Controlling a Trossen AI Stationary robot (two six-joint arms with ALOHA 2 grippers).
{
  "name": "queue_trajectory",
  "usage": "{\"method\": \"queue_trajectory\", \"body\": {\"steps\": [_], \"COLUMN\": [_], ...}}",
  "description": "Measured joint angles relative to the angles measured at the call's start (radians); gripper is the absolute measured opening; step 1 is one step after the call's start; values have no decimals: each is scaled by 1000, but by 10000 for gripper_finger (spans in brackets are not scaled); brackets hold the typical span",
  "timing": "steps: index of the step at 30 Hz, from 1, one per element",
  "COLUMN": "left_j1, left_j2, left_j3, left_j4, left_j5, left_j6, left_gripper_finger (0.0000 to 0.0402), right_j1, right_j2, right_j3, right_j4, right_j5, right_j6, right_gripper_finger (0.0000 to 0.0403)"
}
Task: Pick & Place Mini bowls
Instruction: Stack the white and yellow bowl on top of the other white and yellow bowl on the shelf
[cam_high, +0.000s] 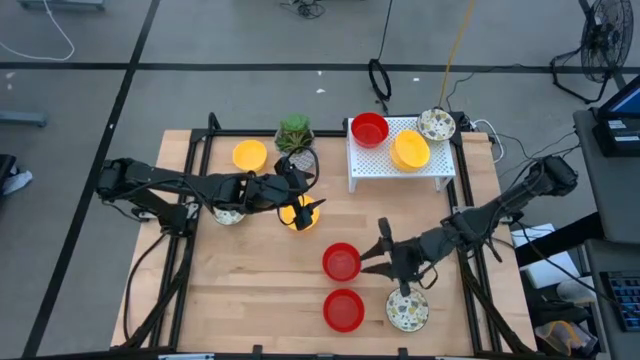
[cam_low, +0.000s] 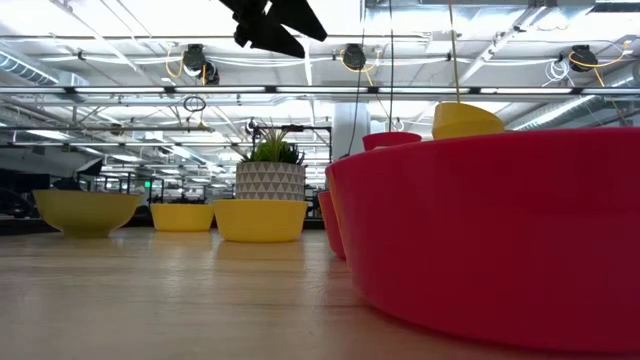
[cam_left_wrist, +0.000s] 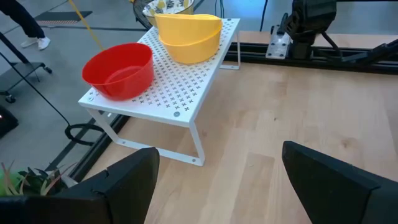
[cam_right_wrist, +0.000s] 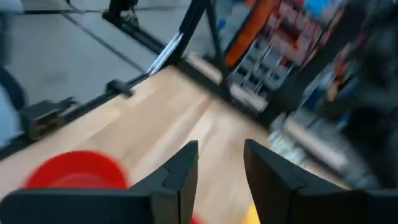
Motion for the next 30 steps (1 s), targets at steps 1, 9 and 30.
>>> {"method": "queue_trajectory", "body": {"steps": [1,9,30], "left_j1": [0,0,-2], "left_j2": [0,0,0], "left_j3": [0,0,0], "left_j4": [0,0,-45], "left_j5": [0,2,21], "left_j6": [0,-21,-106], "left_gripper_finger": [340,340,340], "right_j1": [-7,-35,13], "right_j2": [-1,-2,164], "right_j3": [0,2,341], "right_j4": [25,126,-1019], "right_j5": [-23,4,-37], "right_j6": [-46,-126,1137], "right_gripper_finger": [120,115,122]}}
